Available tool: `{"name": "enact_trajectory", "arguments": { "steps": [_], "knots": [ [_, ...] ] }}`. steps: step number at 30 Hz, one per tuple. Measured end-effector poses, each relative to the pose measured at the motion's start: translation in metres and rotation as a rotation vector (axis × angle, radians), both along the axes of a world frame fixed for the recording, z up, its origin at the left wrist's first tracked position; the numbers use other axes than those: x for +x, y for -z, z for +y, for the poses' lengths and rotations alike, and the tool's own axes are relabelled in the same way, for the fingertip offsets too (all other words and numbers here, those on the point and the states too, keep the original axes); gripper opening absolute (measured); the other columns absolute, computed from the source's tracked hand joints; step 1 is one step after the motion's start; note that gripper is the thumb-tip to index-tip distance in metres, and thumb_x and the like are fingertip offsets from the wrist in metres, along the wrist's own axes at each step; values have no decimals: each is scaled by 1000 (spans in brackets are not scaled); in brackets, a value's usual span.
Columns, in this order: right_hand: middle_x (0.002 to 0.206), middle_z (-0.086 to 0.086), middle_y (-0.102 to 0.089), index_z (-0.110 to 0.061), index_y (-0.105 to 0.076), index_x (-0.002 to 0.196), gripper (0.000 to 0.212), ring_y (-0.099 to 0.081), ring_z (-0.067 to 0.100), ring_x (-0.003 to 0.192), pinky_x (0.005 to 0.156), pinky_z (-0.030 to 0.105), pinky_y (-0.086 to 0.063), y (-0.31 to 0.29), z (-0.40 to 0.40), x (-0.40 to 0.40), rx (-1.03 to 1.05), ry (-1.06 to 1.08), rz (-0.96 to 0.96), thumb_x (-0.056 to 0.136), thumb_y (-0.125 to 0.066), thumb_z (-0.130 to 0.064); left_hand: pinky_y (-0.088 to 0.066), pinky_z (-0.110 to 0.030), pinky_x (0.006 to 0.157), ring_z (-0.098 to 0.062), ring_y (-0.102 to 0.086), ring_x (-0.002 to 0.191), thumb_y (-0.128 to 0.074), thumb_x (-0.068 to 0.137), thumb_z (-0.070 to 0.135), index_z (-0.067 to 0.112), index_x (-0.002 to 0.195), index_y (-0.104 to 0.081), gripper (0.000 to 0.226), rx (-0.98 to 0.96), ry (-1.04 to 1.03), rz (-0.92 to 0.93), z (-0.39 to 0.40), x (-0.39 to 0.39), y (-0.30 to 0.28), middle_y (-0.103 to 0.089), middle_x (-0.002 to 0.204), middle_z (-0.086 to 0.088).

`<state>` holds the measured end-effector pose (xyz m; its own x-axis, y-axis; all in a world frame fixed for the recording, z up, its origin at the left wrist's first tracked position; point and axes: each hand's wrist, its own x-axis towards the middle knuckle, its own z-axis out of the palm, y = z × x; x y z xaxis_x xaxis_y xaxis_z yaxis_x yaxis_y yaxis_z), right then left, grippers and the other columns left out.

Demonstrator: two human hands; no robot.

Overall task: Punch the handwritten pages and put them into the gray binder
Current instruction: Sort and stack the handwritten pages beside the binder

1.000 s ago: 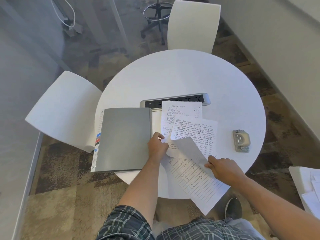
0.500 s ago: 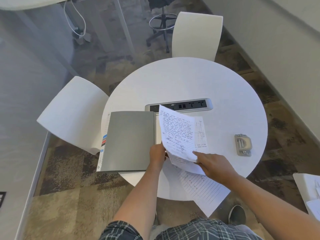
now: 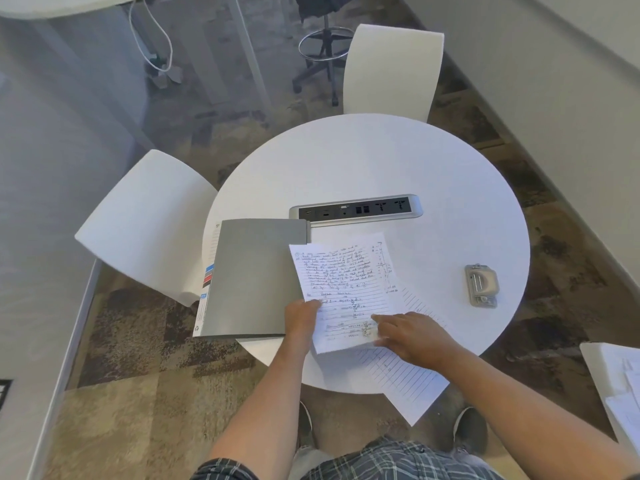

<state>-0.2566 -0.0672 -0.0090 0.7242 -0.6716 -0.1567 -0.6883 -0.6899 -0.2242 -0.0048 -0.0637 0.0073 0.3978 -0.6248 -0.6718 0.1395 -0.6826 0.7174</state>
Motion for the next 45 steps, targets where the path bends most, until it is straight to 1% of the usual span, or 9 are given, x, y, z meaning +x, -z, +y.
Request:
{"name": "enact_trajectory", "arguments": {
  "steps": [2, 6, 11, 14, 22, 25, 30, 36, 45],
  "knots": [
    [142, -10, -63, -24, -67, 120, 52, -69, 15, 111, 89, 33, -55, -5, 1, -4, 106, 253, -51, 102, -37, -63, -47, -30, 66, -24, -61, 73, -60, 87, -1, 6, 71, -61, 18, 8, 58, -62, 3, 5, 8, -66, 73, -7],
    [137, -1, -64, -18, -53, 138, 52, -65, 21, 116, 96, 38, -51, 3, -2, -20, 49, 725, 49, 101, -52, -54, -58, -39, 76, -24, -70, 78, -60, 88, 1, 11, 75, -71, 20, -24, 134, -119, 10, 8, 16, -75, 80, -2],
    [126, 6, -63, -9, -30, 152, 102, -65, 23, 108, 89, 36, -55, 18, -1, -26, 65, 816, 246, 82, -64, -75, -50, -23, 65, -7, -65, 84, -55, 91, -2, 22, 100, -63, 27, -82, 134, -212, 12, 1, 16, -69, 96, 8],
    [124, 10, -64, -5, -24, 155, 109, -67, 24, 106, 88, 35, -56, 21, -4, -22, 54, 807, 255, 81, -69, -72, -42, -17, 61, 0, -58, 86, -55, 93, -1, 24, 116, -50, 34, -91, 134, -253, 12, -2, 15, -62, 102, 11],
    [90, -1, -65, -14, -45, 115, 67, -67, 21, 80, 74, 38, -58, 27, -20, -28, 201, 881, 199, 80, -78, -61, -40, -15, 58, 2, -57, 82, -58, 93, 0, 26, 113, -49, 34, -48, 154, -283, 9, -4, 20, -62, 102, 10],
    [94, -5, -66, -22, -47, 114, 62, -65, 20, 89, 81, 43, -57, 35, -21, -35, 255, 942, 137, 78, -76, -63, -42, -15, 58, -1, -59, 83, -58, 93, 2, 25, 112, -52, 31, -42, 165, -290, 9, -5, 23, -64, 106, 7],
    [87, -5, -67, -25, -58, 96, 13, -64, 18, 74, 74, 40, -56, 31, -25, -47, 314, 1035, -60, 99, -57, -38, -41, -14, 58, 2, -59, 82, -57, 94, 2, 18, 114, -60, 26, -46, 193, -326, 10, -2, 26, -66, 104, 6],
    [95, 6, -64, -23, -53, 117, 17, -60, 30, 86, 79, 44, -50, 4, -39, -62, 217, 1349, -447, 106, -46, -33, -42, -15, 57, 0, -60, 80, -54, 94, 0, 18, 108, -63, 24, -51, 205, -351, 11, 4, 24, -68, 101, 6],
    [108, -2, -58, -12, -53, 113, 30, -55, 16, 93, 81, 34, -44, -40, -50, -65, 32, 1518, -997, 108, -44, -41, -40, -3, 44, 0, -58, 77, -49, 93, -3, 15, 111, -66, 31, -54, 218, -390, 14, 9, 18, -67, 101, 6]
  ]
}}
